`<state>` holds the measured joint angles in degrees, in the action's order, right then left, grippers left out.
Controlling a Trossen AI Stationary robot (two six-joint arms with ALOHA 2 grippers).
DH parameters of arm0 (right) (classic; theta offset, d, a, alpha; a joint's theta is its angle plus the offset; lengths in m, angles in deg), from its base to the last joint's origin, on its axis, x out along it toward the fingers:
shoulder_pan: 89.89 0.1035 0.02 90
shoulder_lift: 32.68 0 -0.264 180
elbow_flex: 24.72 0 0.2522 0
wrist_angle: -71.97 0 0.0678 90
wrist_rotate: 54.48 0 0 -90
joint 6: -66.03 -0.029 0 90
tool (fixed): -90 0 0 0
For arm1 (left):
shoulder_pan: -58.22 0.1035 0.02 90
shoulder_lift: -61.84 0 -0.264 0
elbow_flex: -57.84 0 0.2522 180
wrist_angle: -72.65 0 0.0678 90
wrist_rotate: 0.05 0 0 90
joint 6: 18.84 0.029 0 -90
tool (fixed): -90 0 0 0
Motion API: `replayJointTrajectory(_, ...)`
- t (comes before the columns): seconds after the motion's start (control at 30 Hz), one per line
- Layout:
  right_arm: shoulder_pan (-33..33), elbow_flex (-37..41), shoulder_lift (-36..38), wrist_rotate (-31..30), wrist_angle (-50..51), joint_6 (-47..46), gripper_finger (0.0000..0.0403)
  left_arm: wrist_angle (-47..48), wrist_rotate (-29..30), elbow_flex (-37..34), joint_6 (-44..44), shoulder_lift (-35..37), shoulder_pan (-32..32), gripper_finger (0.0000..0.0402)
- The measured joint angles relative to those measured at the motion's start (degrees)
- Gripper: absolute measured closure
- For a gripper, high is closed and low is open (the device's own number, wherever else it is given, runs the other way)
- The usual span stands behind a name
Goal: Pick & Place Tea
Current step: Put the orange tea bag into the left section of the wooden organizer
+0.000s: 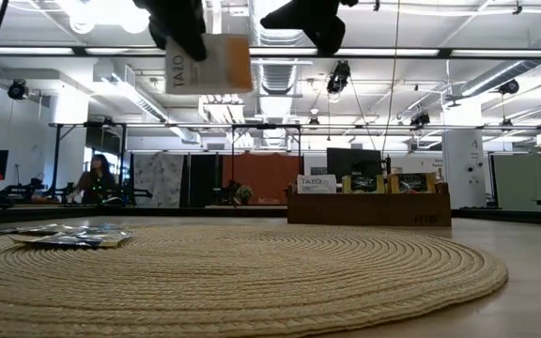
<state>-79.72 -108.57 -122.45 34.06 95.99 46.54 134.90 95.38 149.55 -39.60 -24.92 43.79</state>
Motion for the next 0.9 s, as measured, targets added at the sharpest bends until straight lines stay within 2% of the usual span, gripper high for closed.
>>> replayJointTrajectory(0.13, 0.0, 0.0, -0.8, 0.0, -0.6, 3.4, 0.0232, -1.2, 0.2, 0.6, 1.8, 0.0, 0.4, 0.0401)
replayJointTrajectory(0.7, -0.1, 0.0, -1.1, -0.2, -0.2, 5.2, 0.0235, -8.3, 2.2, 0.9, 7.3, 0.0, 0.8, 0.0401)
replayJointTrajectory(0.9, -0.1, 0.0, -1.1, -0.2, 0.3, 5.1, 0.0269, -10.6, 3.7, 0.9, 7.3, 0.0, 0.8, 0.0401)
